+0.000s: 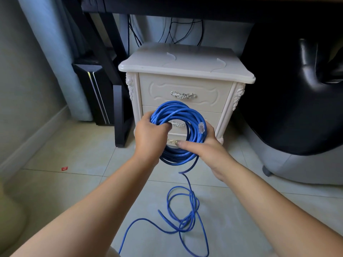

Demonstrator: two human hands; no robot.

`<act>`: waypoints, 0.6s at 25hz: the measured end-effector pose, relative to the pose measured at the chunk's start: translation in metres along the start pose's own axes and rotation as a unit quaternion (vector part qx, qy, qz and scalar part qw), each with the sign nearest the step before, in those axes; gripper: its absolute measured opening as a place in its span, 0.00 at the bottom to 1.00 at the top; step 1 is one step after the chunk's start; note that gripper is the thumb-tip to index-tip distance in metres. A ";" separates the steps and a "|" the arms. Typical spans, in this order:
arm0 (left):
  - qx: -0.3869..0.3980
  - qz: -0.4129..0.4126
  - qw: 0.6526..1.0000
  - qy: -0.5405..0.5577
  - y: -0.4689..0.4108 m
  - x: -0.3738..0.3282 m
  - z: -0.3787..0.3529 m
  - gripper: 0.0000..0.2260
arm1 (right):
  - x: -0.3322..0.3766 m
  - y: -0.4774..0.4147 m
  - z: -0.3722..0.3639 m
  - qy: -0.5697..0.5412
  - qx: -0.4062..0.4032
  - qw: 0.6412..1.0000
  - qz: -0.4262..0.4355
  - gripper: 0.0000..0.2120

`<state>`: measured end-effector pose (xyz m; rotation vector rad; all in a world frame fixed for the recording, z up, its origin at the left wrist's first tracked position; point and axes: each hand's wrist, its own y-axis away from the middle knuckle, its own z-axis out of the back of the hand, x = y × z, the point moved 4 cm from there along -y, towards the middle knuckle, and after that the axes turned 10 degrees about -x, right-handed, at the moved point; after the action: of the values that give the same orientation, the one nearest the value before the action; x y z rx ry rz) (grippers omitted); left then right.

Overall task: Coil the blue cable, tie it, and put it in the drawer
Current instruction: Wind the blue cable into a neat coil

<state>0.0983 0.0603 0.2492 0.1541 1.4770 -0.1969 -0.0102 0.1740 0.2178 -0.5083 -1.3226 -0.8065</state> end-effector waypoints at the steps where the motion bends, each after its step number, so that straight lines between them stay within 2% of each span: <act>1: 0.009 0.013 1.000 0.015 0.003 0.000 -0.001 0.09 | 0.001 -0.002 0.003 -0.006 -0.035 0.999 -0.002 0.37; 3: 0.027 0.032 0.998 0.039 0.008 0.000 -0.003 0.08 | 0.005 -0.006 0.008 -0.024 -0.067 0.997 -0.006 0.22; 4: 0.033 0.035 0.998 0.046 0.010 0.000 -0.004 0.06 | 0.006 -0.009 0.010 -0.021 -0.081 0.996 -0.010 0.19; 7: 0.058 0.045 0.994 0.075 0.017 0.004 -0.009 0.06 | 0.004 -0.017 0.016 -0.014 -0.126 0.992 -0.004 0.20; 10: 0.124 0.076 0.987 0.070 0.019 0.010 -0.013 0.09 | 0.001 -0.016 0.022 -0.026 -0.131 0.991 0.010 0.16; 13: 0.246 0.119 0.962 0.017 0.018 0.013 -0.015 0.17 | 0.002 -0.015 0.033 0.028 -0.147 0.988 0.049 0.12; 15: 0.291 0.070 0.953 -0.038 0.018 0.010 -0.013 0.31 | 0.008 -0.015 0.040 0.094 -0.153 0.980 0.086 0.10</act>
<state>0.0909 0.0806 0.2379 0.7183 1.2902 -0.5152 -0.0472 0.1915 0.2317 -0.7600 -0.9712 -0.8937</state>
